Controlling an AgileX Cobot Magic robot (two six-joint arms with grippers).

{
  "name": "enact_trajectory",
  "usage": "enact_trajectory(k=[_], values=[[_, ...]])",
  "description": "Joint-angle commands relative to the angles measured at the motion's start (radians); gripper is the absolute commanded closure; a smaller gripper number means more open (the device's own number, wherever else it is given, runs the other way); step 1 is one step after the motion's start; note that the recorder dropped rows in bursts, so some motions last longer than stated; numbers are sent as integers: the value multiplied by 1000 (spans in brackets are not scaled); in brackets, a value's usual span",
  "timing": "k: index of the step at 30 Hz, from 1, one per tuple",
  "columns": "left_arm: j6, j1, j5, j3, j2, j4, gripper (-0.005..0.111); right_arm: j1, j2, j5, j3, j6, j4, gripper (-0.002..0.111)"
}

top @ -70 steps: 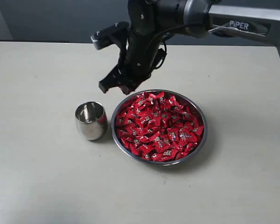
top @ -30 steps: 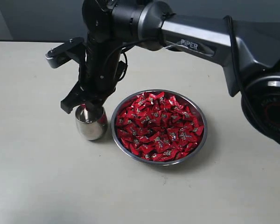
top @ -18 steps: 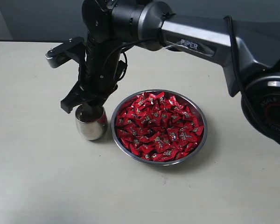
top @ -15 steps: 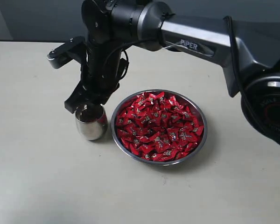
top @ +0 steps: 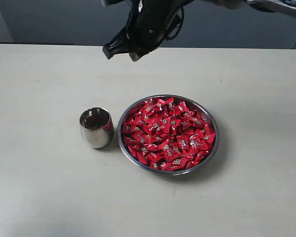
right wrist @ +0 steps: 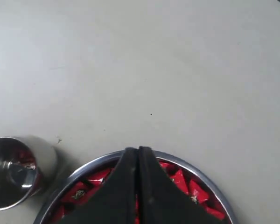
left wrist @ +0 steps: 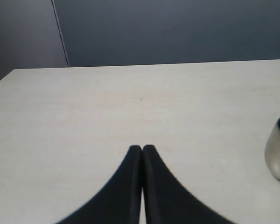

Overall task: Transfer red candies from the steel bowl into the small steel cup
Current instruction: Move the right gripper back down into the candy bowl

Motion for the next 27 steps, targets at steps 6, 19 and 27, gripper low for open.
enact_trajectory(k=[6, 19, 27], values=[[-3, -2, -2, 4, -4, 1, 106, -65, -196, -319, 489, 74, -4, 109], [-3, -2, -2, 4, -4, 1, 106, -82, -214, -314, 606, 50, -39, 109], [-3, -2, -2, 4, -4, 1, 106, -82, -180, -295, 606, 50, -85, 109]])
